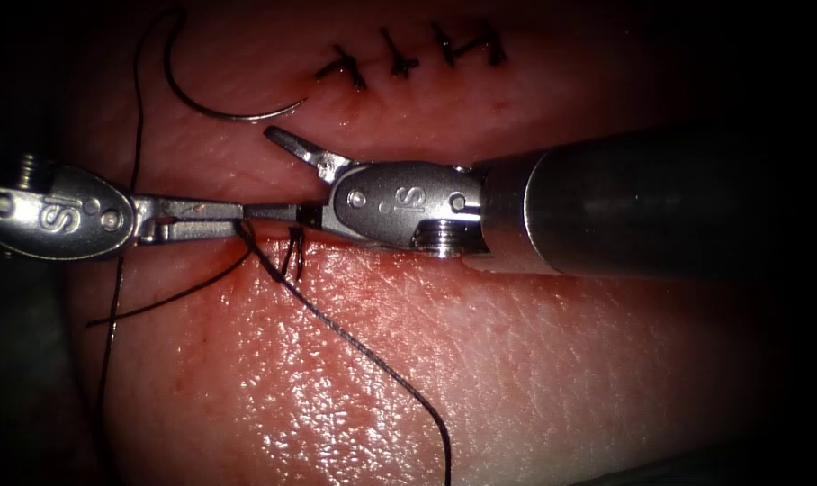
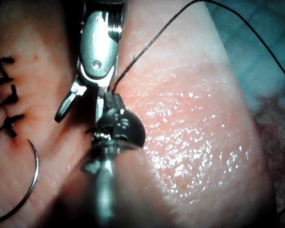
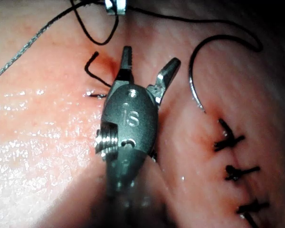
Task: Wound Closure
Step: Set suture down from left hand
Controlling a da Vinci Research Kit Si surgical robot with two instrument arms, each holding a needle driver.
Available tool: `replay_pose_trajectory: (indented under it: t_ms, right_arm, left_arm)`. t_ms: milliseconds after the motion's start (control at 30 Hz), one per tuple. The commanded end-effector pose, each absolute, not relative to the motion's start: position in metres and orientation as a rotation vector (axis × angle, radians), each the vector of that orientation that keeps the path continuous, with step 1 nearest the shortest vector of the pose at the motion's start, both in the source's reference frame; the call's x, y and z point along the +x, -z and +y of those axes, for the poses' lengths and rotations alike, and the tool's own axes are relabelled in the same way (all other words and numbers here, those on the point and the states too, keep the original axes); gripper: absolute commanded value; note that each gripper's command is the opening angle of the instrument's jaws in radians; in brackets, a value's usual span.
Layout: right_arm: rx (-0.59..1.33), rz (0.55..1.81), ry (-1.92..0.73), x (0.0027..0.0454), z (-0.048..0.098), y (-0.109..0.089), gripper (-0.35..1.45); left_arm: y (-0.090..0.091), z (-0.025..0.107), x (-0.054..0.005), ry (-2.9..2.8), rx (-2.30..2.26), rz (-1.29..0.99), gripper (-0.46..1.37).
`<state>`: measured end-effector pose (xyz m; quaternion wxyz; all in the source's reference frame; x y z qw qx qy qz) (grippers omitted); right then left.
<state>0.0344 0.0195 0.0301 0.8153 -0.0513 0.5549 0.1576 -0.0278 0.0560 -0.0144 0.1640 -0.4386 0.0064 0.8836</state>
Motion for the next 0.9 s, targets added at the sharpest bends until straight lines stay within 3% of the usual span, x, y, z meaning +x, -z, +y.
replay_pose_trajectory:
  t_ms: [33, 567, 900]
  right_arm:
    - [-0.104, 1.185, -0.333, 0.0343, 0.0196, -0.0301, 1.08]
    - [-0.102, 1.184, -0.37, 0.0321, 0.0218, -0.0303, 1.08]
    - [-0.13, 1.159, -0.396, 0.0285, 0.0237, -0.0303, 1.08]
  left_arm:
    - [0.0144, 0.0561, -0.0278, -2.519, -1.251, 0.015, -0.35]
    - [0.0173, 0.0531, -0.0287, -2.543, -1.225, -0.003, -0.35]
    - [0.0198, 0.0478, -0.0342, -2.564, -1.199, -0.134, -0.35]
